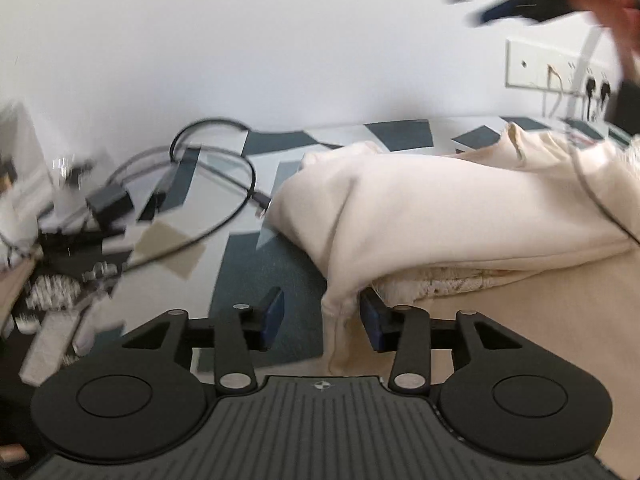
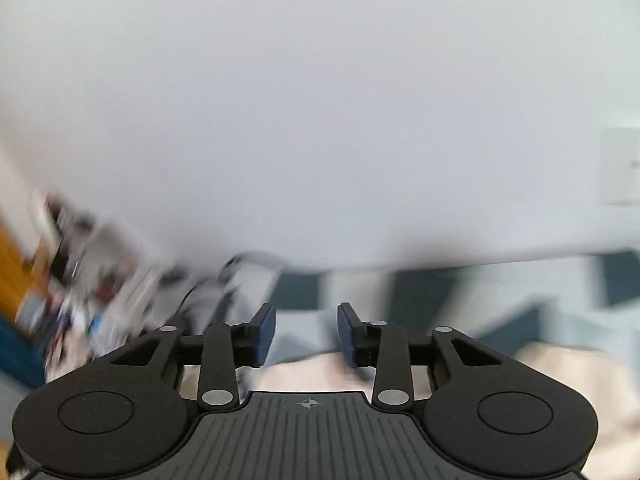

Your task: Fold clothes

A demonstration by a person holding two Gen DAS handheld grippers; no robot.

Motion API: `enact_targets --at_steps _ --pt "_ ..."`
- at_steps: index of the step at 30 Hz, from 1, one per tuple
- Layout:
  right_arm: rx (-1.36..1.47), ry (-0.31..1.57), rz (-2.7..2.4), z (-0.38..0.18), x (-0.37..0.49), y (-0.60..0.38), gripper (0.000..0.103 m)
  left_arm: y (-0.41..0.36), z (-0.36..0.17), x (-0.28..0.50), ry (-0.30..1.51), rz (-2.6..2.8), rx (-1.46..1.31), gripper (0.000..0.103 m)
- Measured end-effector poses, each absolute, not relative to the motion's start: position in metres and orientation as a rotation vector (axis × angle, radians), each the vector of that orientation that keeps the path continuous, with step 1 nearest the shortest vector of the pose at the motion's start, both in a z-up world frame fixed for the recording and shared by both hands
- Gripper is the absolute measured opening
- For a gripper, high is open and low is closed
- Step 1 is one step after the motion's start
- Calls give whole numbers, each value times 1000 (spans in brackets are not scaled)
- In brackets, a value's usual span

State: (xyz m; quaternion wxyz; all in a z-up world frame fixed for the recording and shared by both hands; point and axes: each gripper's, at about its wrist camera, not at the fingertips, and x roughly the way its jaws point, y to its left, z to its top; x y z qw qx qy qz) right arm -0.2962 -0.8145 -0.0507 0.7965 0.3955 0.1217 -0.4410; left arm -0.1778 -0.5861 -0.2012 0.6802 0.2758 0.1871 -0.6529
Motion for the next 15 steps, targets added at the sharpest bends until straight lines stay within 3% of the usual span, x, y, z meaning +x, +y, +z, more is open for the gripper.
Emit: enact_targets --at_steps 9,15 --pt "924 1 -1530 -42 -537 -664 36 -601 -197 -183 351 -1463 697 43" --pt "1017 105 -1499 -98 -552 -638 45 -604 -196 -188 331 -1441 733 43"
